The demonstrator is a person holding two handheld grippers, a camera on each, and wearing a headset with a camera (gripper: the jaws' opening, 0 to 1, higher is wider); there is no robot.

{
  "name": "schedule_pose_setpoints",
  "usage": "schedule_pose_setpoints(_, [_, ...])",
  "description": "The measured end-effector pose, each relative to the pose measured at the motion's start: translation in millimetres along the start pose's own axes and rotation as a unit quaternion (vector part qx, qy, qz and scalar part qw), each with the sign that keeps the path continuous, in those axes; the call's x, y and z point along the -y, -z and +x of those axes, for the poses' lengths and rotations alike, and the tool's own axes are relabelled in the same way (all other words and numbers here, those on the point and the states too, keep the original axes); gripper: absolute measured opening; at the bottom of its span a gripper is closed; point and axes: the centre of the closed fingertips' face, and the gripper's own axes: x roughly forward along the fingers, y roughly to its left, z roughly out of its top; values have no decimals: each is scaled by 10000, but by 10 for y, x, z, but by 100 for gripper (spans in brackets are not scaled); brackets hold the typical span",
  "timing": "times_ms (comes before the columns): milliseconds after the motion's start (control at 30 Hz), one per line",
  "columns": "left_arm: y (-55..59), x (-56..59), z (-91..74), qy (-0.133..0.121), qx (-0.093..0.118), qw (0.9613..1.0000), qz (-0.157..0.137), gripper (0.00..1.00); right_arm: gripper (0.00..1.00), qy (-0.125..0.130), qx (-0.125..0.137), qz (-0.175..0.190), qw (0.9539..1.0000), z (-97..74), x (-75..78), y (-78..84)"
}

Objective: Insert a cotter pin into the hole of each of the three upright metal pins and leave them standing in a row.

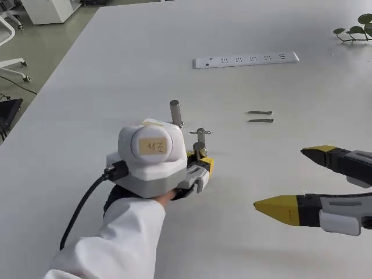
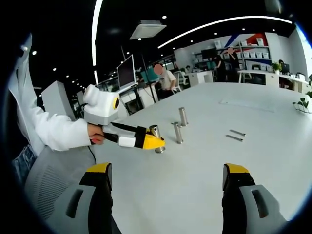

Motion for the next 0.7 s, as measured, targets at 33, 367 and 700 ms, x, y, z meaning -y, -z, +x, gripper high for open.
schedule_pose_setpoints(33, [18,-8,0,-58,15,9999,-117,11,92,-19,1,1,10000,5,-7,2])
schedule_pose_setpoints(367, [179,3,27,-258,-133,9995,161,11,92,9,-48,-54,10000,-1,18,26])
schedule_pose_setpoints(700, [194,48,46,-224,-137,9995,147,11,92,-11,-143,-86,9999,-14,14,68])
